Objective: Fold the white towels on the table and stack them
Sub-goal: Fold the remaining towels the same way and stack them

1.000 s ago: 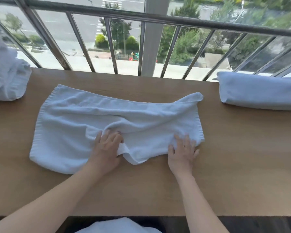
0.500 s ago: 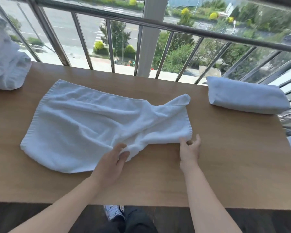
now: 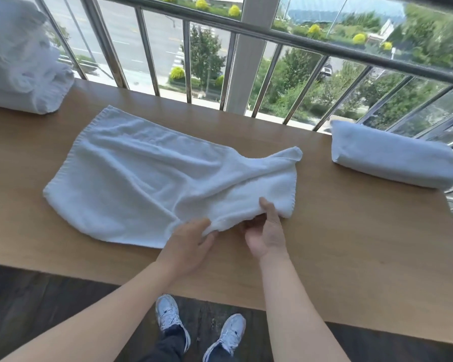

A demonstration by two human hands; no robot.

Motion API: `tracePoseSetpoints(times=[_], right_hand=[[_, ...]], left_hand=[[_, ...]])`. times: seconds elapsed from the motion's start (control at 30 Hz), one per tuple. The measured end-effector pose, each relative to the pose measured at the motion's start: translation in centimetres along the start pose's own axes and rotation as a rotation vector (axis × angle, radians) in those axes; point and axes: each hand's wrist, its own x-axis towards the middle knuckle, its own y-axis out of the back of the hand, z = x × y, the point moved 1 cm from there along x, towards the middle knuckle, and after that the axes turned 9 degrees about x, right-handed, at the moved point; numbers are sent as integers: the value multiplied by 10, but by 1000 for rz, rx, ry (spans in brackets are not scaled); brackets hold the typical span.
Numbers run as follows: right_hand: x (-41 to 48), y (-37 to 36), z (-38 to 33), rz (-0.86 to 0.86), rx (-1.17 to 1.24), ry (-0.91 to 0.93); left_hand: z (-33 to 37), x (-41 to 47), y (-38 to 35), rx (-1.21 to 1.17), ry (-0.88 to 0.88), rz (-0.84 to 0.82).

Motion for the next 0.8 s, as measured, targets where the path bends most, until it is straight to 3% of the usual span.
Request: tracePoseSetpoints(times=[0.13,0.2,0.27,0.33,0.43,0.5,0.57,0.63,0.7,0.8], right_hand=[[-11,16,-14,-115,120,-15],[-15,25,-31,-91,159,79],[-18,38,-56,-22,129,215],[-20,52,-79,107,3,338],[-25,76,-96,449,-304,420],[-31,95,-100,655,-474,453],[-35,105,-102,747,-806,539],[-34,102,-101,705,-1214,668],[-28,89,-90,538,-1522,743],[-11,64,-63,187,-1712,617]], left_hand=[[5,-7,-6,-98,8,13],[9,-9,-9,-105,22,0],[8,-13,-16,34,36,-83],[9,-17,-25,246,-16,-178],[18,-23,-36,433,-92,-278],[26,-28,-42,414,-96,-278],[32,-29,-45,314,-106,-166],[34,-25,-43,248,-107,-34],[29,-17,-41,256,-78,27],[18,7,-36,289,8,83]])
